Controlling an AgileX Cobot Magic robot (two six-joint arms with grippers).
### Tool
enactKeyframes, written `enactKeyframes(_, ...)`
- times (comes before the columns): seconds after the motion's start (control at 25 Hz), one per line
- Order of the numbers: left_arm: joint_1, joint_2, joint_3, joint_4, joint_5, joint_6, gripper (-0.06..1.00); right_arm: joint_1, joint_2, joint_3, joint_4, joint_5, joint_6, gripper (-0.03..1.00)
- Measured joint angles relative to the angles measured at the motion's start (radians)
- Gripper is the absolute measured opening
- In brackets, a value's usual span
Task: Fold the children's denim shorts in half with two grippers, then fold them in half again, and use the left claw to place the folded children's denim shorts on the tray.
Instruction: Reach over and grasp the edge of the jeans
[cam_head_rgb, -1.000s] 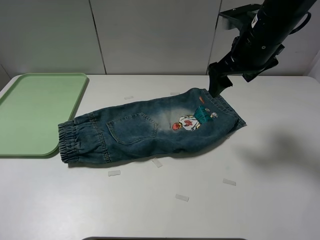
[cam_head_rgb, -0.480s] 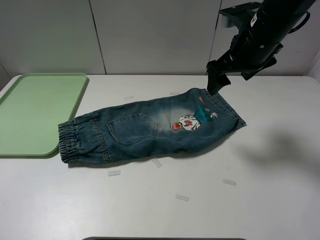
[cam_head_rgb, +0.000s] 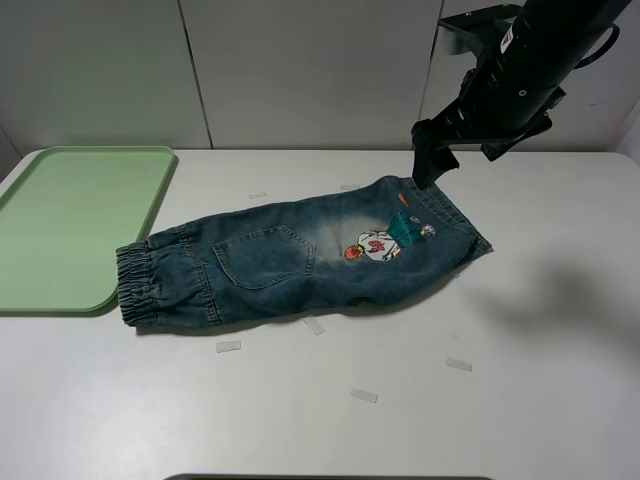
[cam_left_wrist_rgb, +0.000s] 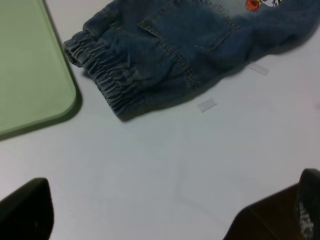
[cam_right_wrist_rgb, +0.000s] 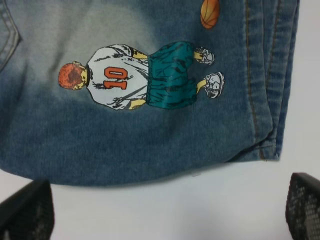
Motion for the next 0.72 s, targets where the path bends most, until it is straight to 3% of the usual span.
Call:
enactKeyframes(0.12,0.06,0.0,0.0,0.0,0.0,0.0,0.96,0.0,0.0,0.0,0.0,-0.031,0.0,0.7)
enactKeyframes(0.44,0.345,0.0,0.0,0.0,0.0,0.0,0.96,-0.011,0.123,-0.002,-0.047,-0.121,0.007,0.7)
enactKeyframes(0.72,0.398,0.0,0.0,0.0,-0.001,0.0,0.96,-0.095,0.301,-0.111,-0.061,-0.136,-0.027,0.7)
